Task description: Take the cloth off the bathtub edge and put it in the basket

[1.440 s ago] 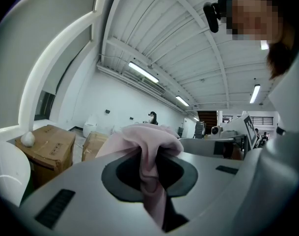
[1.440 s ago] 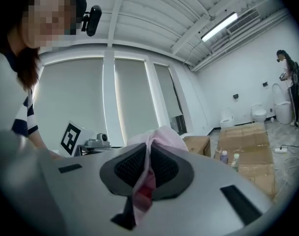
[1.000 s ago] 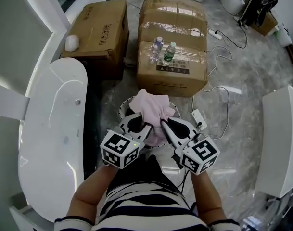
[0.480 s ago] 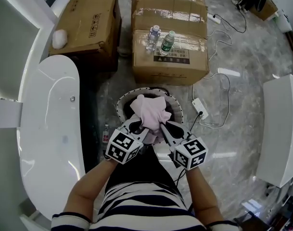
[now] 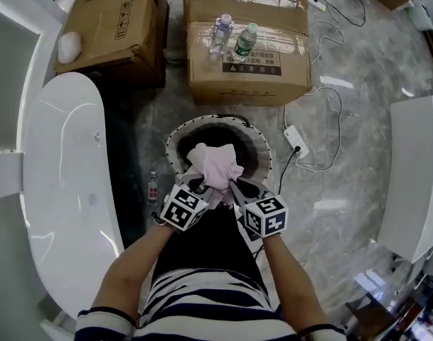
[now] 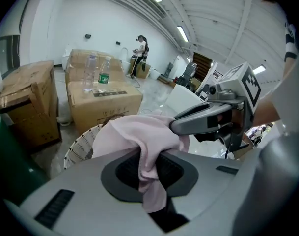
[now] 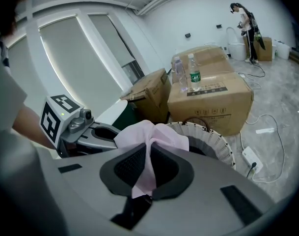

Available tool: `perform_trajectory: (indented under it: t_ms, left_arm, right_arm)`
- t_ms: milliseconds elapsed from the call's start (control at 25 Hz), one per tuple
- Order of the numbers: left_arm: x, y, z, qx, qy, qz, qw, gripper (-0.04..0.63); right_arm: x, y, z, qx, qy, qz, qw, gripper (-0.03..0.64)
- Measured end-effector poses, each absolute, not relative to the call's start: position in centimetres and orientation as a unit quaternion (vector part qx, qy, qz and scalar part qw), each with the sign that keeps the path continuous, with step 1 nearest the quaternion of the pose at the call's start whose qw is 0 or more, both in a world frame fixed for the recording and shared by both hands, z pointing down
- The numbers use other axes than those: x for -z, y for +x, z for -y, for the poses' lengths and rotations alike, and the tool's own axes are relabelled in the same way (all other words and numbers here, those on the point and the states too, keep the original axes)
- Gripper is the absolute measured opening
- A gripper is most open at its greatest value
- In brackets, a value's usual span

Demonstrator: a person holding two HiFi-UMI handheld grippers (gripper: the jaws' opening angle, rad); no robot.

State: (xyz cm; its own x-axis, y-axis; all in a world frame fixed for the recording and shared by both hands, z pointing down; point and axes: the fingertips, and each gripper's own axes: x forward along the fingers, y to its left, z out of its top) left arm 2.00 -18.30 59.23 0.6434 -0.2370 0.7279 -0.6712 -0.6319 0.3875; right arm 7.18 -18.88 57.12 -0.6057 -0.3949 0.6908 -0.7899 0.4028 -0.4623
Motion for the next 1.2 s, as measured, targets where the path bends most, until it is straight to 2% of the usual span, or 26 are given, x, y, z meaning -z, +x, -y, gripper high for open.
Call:
perform_trajectory:
  t_ms: [400, 600, 800, 1200]
  left_arm:
    - [-65.6, 1.7, 17.8, -0.367, 0.814, 0.249, 0.376, 0.058]
    - [-67.8, 1.1, 18.1, -0.426, 0.802, 0.260, 0.327, 0.072]
    - [-68.6, 0.3, 18.5, -0.447, 0.793, 0.286, 0.299, 0.122]
    - [-68.1, -1.4, 19.1, -0.430, 0.774, 0.315, 0.341, 0.133]
  right_arm:
    - [-63.2, 7.4, 18.7, -0.442, 0.384, 0.761, 0.279, 0.048]
    - [-65.4, 7.7, 18.5, -0.447, 0.387, 0.751, 0.293, 0.048]
    - [-66.4, 8.3, 18.2, -0.435, 0.405, 0.739, 0.317, 0.049]
    - [-66.1, 8.9, 18.0, -0.439, 0.417, 0.734, 0.306, 0.054]
